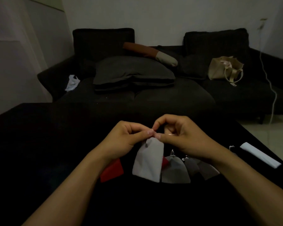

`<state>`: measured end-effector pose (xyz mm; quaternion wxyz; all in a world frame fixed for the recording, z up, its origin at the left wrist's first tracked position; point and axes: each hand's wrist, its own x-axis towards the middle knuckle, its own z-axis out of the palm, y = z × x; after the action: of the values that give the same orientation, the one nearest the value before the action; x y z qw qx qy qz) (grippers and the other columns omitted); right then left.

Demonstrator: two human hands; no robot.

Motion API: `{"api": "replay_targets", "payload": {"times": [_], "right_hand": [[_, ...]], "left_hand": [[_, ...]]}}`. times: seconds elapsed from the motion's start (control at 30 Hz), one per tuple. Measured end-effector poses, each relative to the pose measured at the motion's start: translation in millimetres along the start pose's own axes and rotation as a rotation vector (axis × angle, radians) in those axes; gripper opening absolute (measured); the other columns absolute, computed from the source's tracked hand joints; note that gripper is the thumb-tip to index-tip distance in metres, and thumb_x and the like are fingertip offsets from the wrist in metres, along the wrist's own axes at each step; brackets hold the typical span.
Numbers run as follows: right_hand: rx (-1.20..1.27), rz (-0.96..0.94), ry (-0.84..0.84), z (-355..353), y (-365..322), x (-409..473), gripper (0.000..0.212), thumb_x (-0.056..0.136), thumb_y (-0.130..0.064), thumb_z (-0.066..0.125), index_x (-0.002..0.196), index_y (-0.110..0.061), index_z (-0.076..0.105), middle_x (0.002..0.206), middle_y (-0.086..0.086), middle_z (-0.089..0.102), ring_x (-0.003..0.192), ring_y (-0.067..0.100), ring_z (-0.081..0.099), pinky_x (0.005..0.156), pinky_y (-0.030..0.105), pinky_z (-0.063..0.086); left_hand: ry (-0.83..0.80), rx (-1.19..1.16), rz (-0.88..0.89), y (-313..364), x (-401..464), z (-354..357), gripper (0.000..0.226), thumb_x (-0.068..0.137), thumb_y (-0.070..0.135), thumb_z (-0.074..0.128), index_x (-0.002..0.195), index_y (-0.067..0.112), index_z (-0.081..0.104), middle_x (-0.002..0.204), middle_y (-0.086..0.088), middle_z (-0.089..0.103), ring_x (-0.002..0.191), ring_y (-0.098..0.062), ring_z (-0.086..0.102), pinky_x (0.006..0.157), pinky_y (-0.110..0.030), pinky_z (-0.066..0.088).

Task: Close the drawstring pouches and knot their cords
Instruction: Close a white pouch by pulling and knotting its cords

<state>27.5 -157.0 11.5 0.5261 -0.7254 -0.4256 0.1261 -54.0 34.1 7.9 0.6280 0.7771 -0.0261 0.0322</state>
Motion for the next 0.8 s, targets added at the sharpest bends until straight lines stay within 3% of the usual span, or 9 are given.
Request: {"api": "replay_targets", "payload": {"times": [0.1,0.27,0.37,0.5,0.6,0.7,0.8], "right_hand": [[-0.11,-0.036,0.0,-2.0,0.7,-2.0,0.013,0.085,-0.02,0.075,0.096,-0.02,0.069,0.057,-0.002,0.05,0.052,0.01,0.043,0.052,0.024,0.037],[-0.47,-0.059,-0.125,0.3,2.1,-1.1,0.009,0.088,-0.03,0.071,0.093,-0.03,0.064,0.075,-0.002,0.064,0.064,0.007,0.058,0.061,0.027,0.051],[-0.523,-0.046,-0.172,1.4,0.1,-1.2,0.006,0.091,-0.029,0.067,0.094,-0.03,0.062,0.081,-0.002,0.064,0.07,0.007,0.059,0.064,0.026,0.05],[-0.008,-0.002,-0.094,2.0,1.7,-1.4,0.013,0.093,-0.016,0.064,0.089,-0.008,0.056,0.072,0.016,0.051,0.063,0.023,0.043,0.061,0.034,0.038],[0.353,0.111,-0.05,2.1,-1.4,-1.0,0.012,0.096,-0.017,0.058,0.085,-0.017,0.051,0.066,0.008,0.044,0.051,0.013,0.035,0.043,0.021,0.03],[0.495,0.229,-0.056,4.4,-5.6,-1.2,0.018,0.099,-0.02,0.051,0.082,-0.025,0.052,0.062,-0.002,0.043,0.046,0.007,0.027,0.038,0.017,0.02],[0.524,0.254,-0.036,6.6,-10.0,-1.6,0.015,0.099,-0.022,0.05,0.084,-0.024,0.051,0.061,-0.003,0.044,0.047,0.007,0.027,0.039,0.017,0.019]], "left_hand": [[-0.069,0.075,-0.01,2.1,-1.8,-3.5,0.023,0.089,0.023,0.062,0.102,0.011,0.076,0.101,-0.005,0.077,0.101,-0.017,0.071,0.089,-0.03,0.055],[-0.081,0.251,-0.015,-3.6,-2.5,0.6,0.013,0.09,0.018,0.067,0.092,0.018,0.079,0.091,0.001,0.077,0.091,-0.011,0.072,0.083,-0.027,0.054],[-0.084,0.268,-0.039,-2.6,-1.8,1.4,0.012,0.089,0.019,0.068,0.09,0.018,0.079,0.09,0.002,0.077,0.091,-0.009,0.072,0.082,-0.026,0.054],[-0.049,0.053,-0.029,1.1,-2.4,2.1,0.017,0.081,0.024,0.067,0.092,0.018,0.08,0.095,-0.008,0.077,0.091,-0.019,0.07,0.084,-0.029,0.053],[0.034,-0.214,-0.056,2.2,-1.9,9.1,0.022,0.072,0.023,0.071,0.09,0.013,0.08,0.091,-0.013,0.075,0.087,-0.027,0.062,0.078,-0.028,0.048],[0.071,-0.39,-0.095,7.7,-4.4,18.2,0.02,0.07,0.016,0.068,0.084,0.004,0.076,0.077,-0.01,0.073,0.066,-0.012,0.067,0.056,-0.016,0.051],[0.061,-0.475,-0.119,13.0,-7.1,20.5,0.016,0.072,0.016,0.065,0.078,0.006,0.077,0.077,-0.011,0.074,0.066,-0.013,0.071,0.058,-0.02,0.055]]}}
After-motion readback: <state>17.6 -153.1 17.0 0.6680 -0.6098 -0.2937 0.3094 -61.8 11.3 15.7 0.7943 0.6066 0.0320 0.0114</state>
